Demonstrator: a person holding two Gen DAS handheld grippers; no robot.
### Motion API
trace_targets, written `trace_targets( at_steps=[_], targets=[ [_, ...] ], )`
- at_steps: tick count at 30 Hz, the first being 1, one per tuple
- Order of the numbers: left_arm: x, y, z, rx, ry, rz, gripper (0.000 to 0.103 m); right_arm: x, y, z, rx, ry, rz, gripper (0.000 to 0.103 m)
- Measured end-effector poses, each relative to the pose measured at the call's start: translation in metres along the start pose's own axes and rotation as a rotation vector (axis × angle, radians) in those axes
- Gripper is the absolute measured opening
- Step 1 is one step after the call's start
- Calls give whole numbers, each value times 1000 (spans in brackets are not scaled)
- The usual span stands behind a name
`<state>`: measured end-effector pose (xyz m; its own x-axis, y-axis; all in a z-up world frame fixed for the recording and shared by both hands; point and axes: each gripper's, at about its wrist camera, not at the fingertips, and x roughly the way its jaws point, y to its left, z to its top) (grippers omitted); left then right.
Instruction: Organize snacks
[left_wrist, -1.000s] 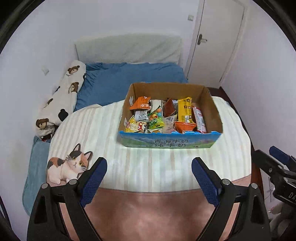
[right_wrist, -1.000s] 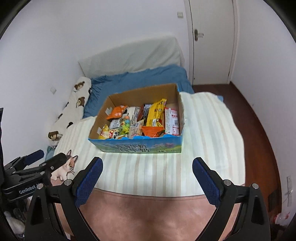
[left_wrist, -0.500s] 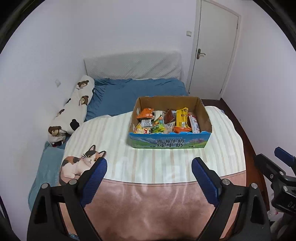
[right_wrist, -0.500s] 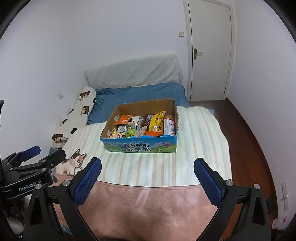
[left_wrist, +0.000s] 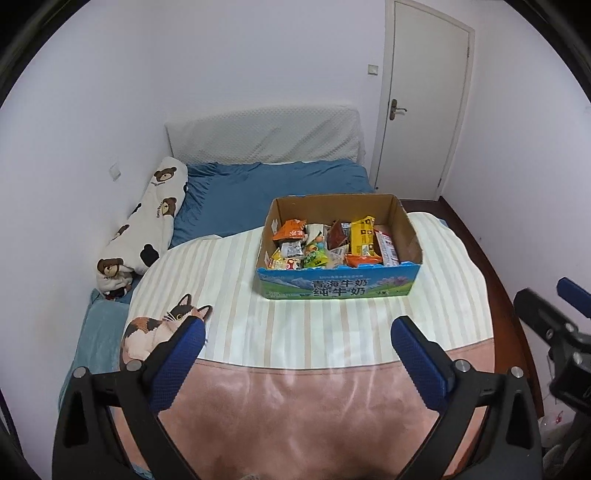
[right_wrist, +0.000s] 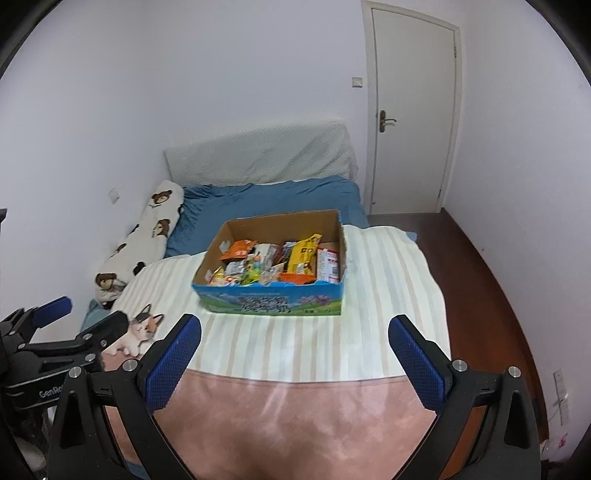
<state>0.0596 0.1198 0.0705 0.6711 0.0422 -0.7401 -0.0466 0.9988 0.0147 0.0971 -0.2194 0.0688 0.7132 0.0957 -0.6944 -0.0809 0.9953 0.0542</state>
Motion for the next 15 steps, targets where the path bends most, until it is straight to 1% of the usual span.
trace_targets(
  at_steps=[6,9,11,15],
  targets=[
    [28,1,14,-15,2,27,103,27,-6,13,16,-1,-32,103],
    [39,1,24,-17,-9,39,103,42,-8,21,19,-4,-43,103],
    [44,0,30,-12,-21,55,103,52,-8,26,19,1,-43,103],
    [59,-1,41,-7,-14,66,103,70,-8,33,29,11,-50,103]
  ],
)
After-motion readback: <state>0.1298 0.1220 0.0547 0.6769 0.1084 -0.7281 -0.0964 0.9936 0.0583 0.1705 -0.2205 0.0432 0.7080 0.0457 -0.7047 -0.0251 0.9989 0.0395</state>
